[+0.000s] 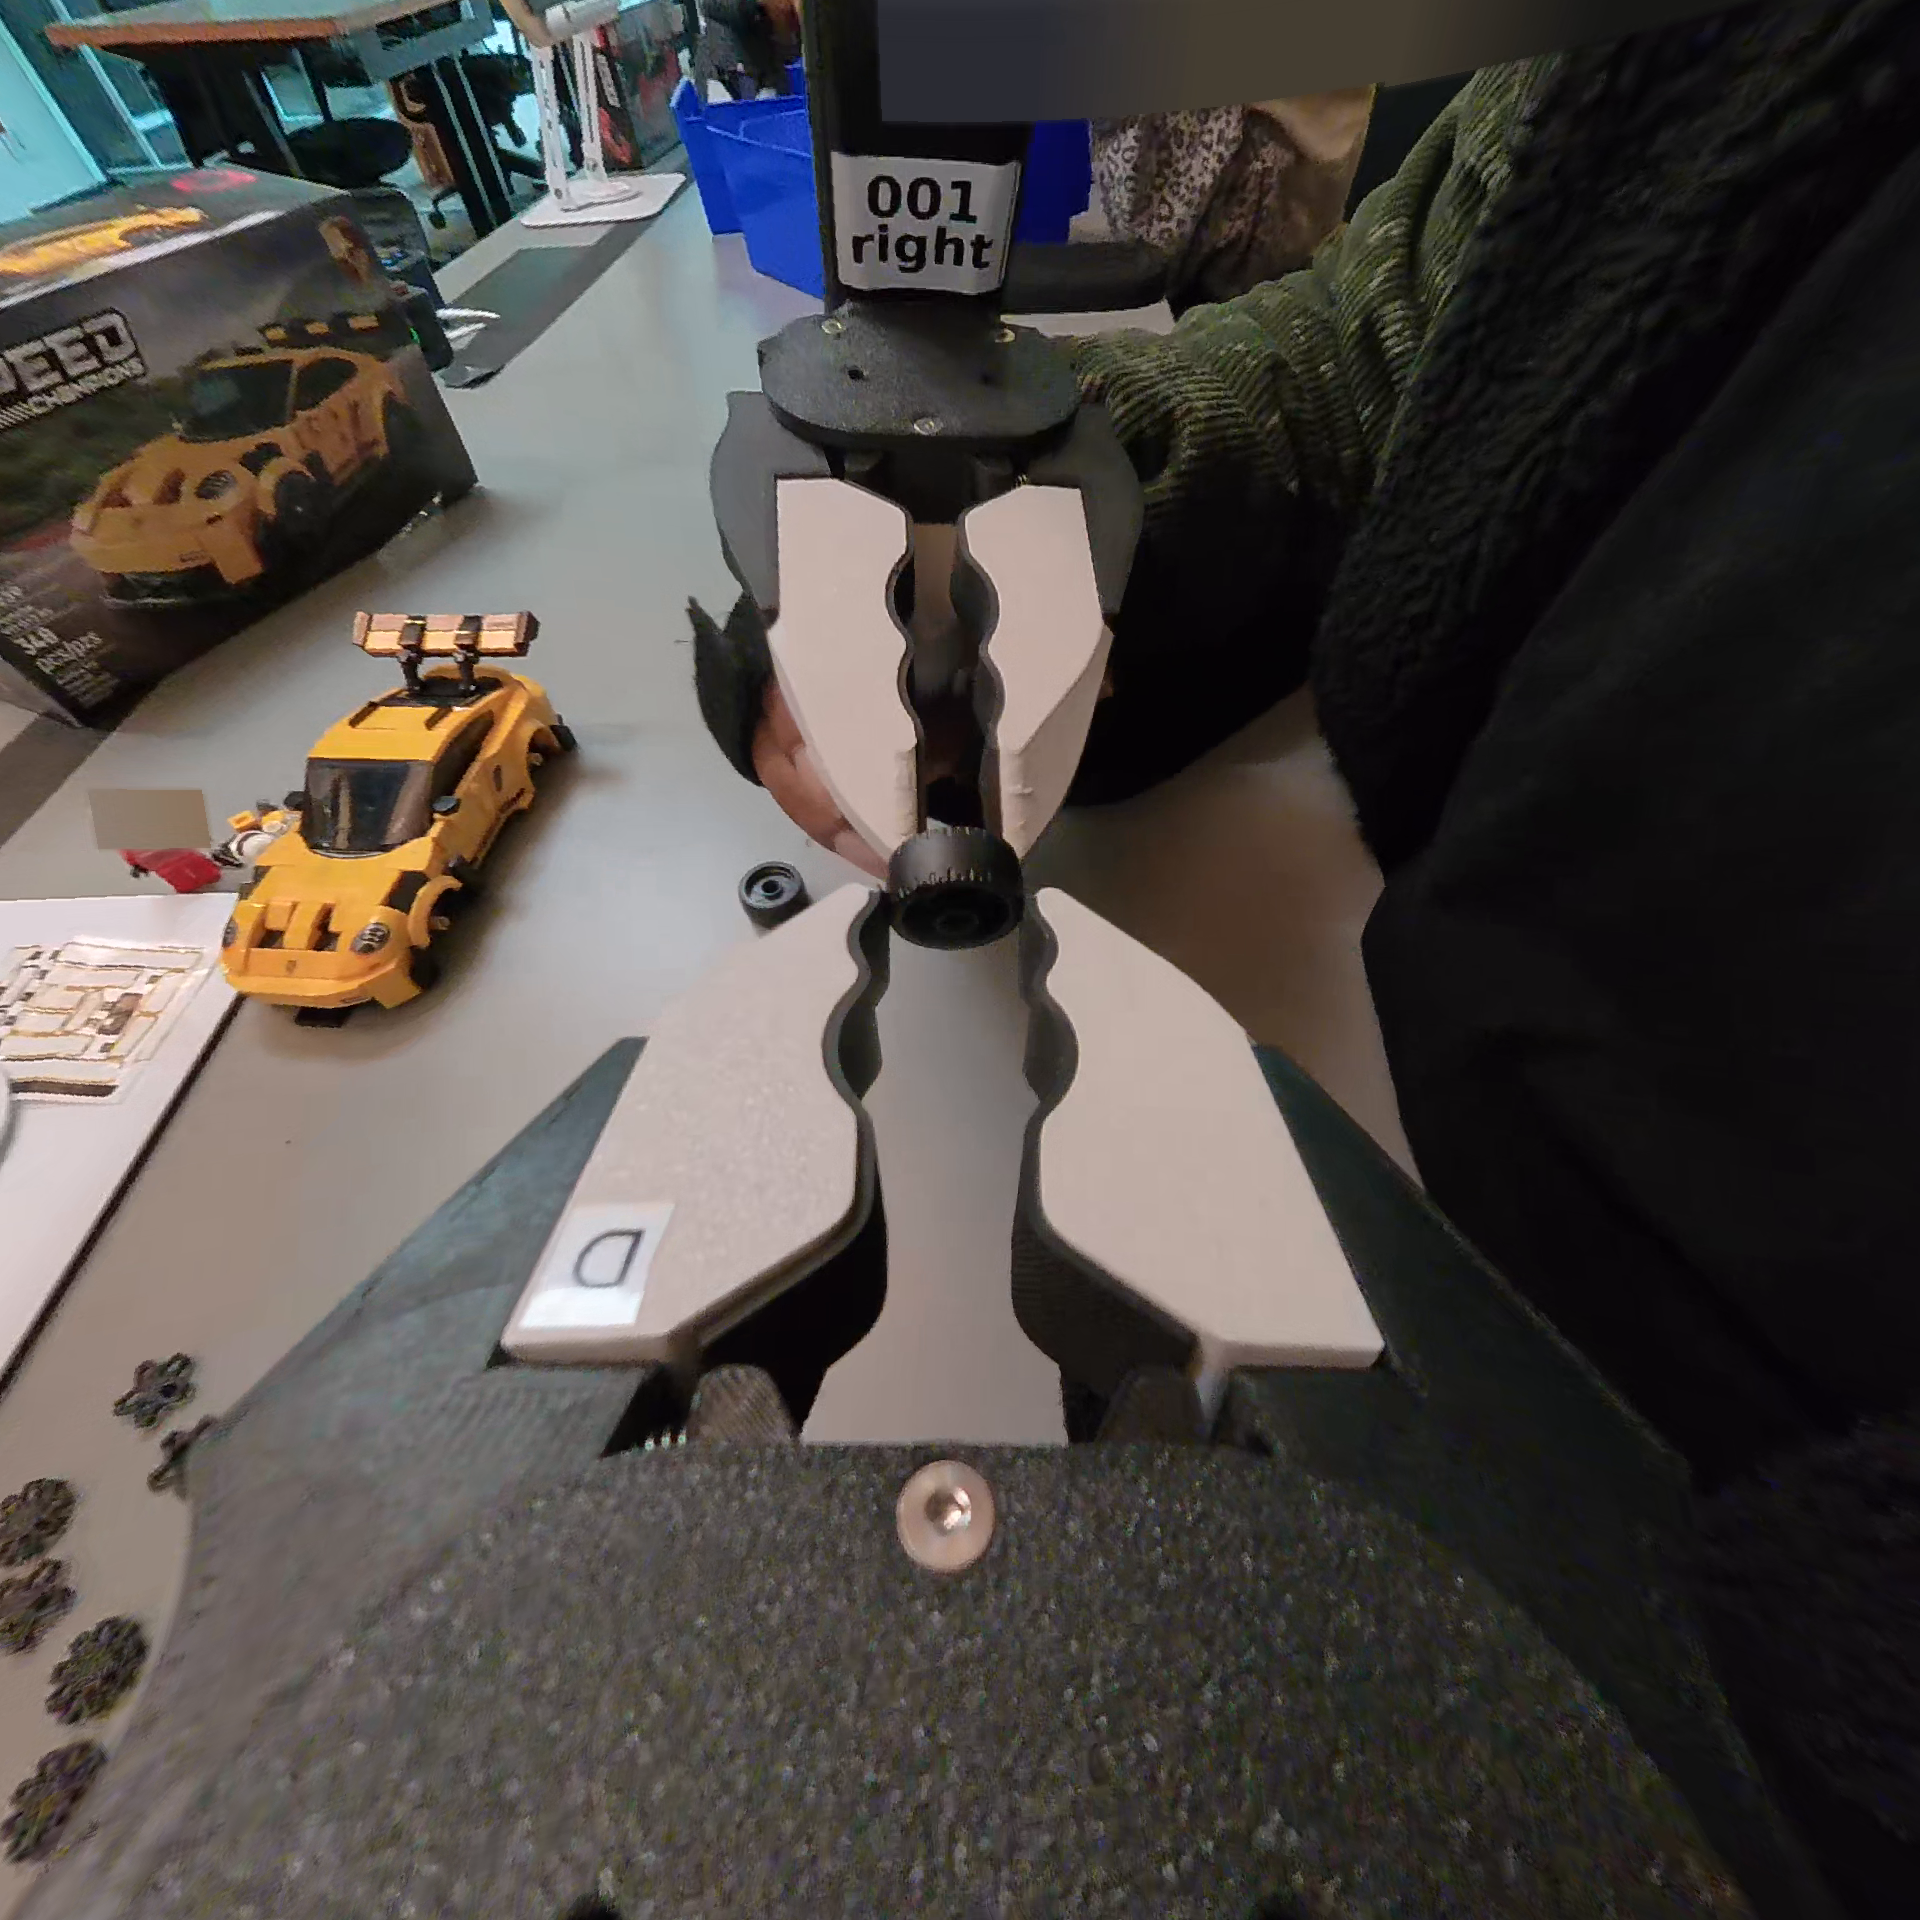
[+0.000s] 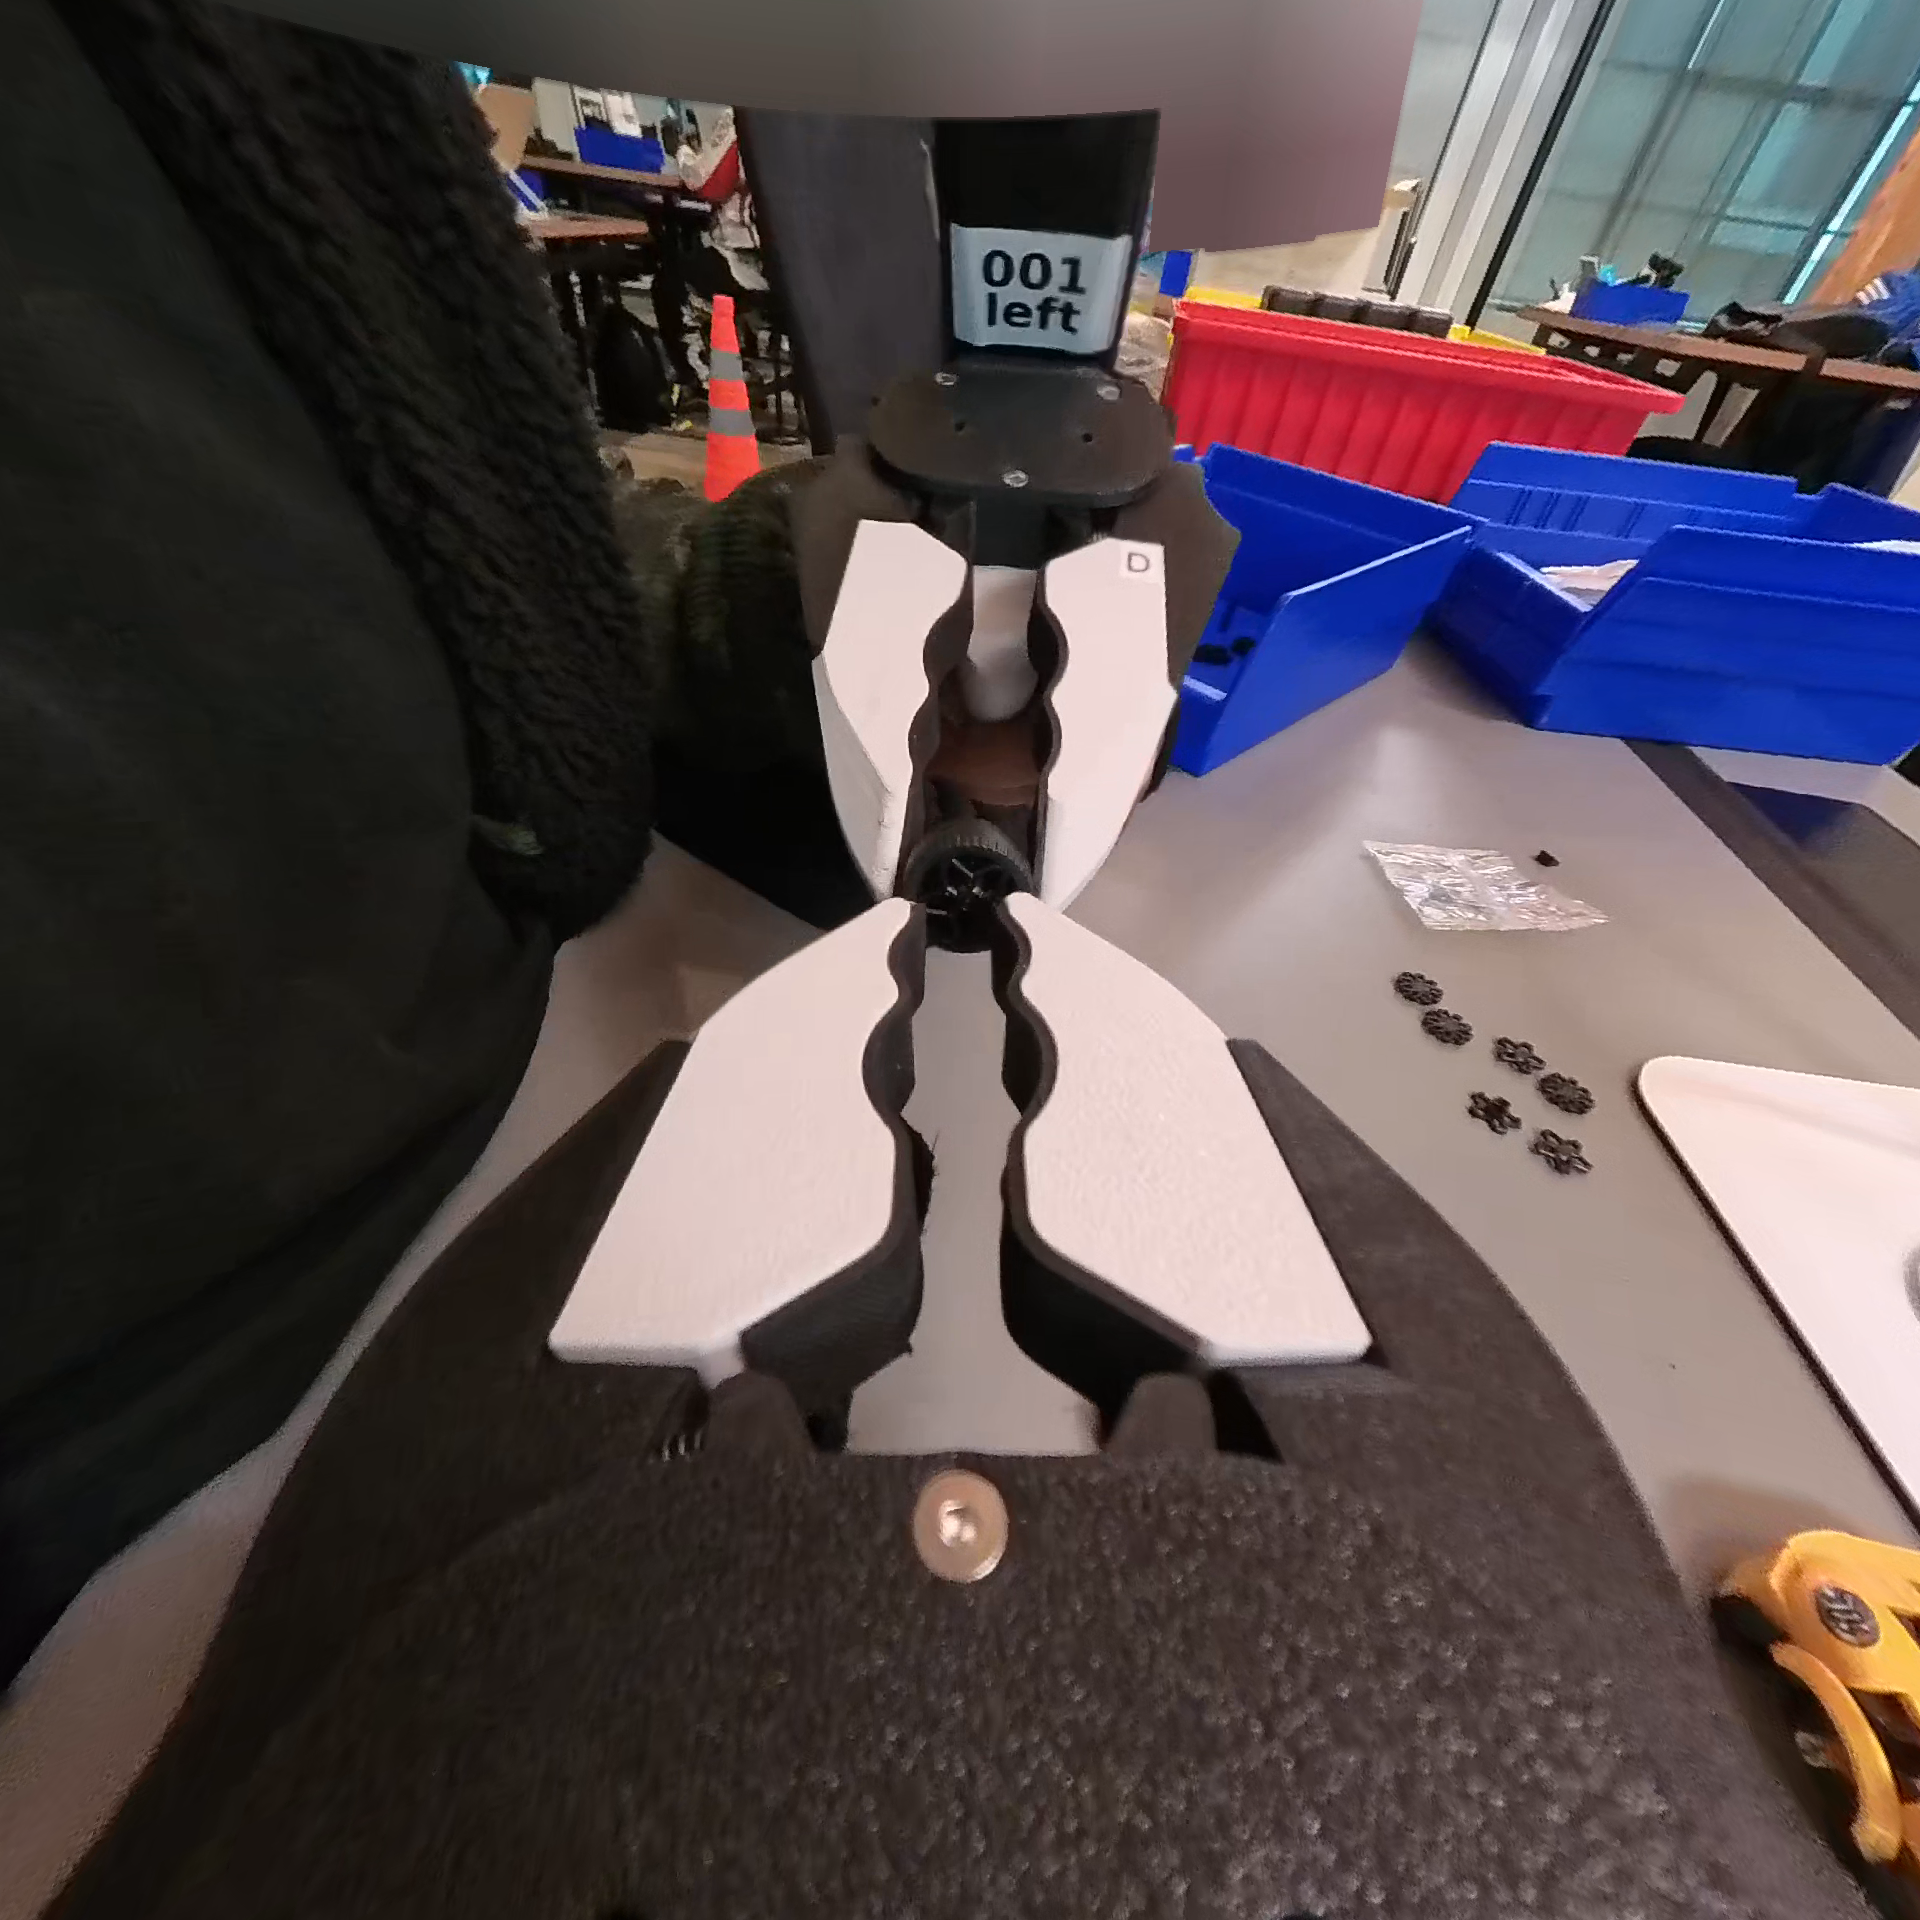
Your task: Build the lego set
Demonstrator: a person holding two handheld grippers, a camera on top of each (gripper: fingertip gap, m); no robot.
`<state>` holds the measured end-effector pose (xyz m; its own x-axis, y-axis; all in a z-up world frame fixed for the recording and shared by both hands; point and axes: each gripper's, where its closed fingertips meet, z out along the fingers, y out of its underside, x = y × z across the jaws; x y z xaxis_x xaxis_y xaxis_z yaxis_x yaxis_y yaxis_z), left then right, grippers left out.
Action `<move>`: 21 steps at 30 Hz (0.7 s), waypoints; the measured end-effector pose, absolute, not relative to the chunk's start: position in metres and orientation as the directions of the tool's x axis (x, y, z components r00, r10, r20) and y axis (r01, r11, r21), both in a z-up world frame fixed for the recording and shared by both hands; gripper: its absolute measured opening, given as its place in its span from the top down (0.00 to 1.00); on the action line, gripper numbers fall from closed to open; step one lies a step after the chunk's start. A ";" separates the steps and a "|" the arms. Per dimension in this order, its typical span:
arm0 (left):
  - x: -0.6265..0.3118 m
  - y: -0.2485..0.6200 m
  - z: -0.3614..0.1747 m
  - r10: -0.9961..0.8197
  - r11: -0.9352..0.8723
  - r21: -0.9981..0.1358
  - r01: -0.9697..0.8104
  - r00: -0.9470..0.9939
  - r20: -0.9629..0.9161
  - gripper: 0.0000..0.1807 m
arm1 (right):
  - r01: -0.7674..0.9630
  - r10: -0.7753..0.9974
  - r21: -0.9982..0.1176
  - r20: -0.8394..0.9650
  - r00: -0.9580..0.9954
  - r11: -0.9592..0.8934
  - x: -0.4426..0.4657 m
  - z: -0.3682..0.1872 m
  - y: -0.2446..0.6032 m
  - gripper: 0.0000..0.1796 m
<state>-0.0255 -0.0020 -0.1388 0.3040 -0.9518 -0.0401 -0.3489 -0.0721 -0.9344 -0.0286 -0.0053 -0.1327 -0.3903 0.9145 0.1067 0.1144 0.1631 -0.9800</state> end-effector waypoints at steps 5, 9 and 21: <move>-0.025 -0.004 -0.142 -0.958 -0.091 -0.933 -0.348 0.285 -0.012 0.87 | 0.134 0.912 -0.980 0.079 -0.402 0.145 -0.028 -0.136 -0.007 0.93; -0.025 -0.006 -0.143 -0.961 -0.105 -0.933 -0.343 0.276 0.007 0.87 | 0.138 0.912 -0.980 0.074 -0.403 0.141 -0.028 -0.136 -0.008 0.93; -0.024 -0.001 -0.142 -0.958 -0.126 -0.947 -0.296 0.285 0.038 0.87 | 0.110 0.923 -0.987 0.069 -0.378 0.118 -0.029 -0.132 -0.002 1.00</move>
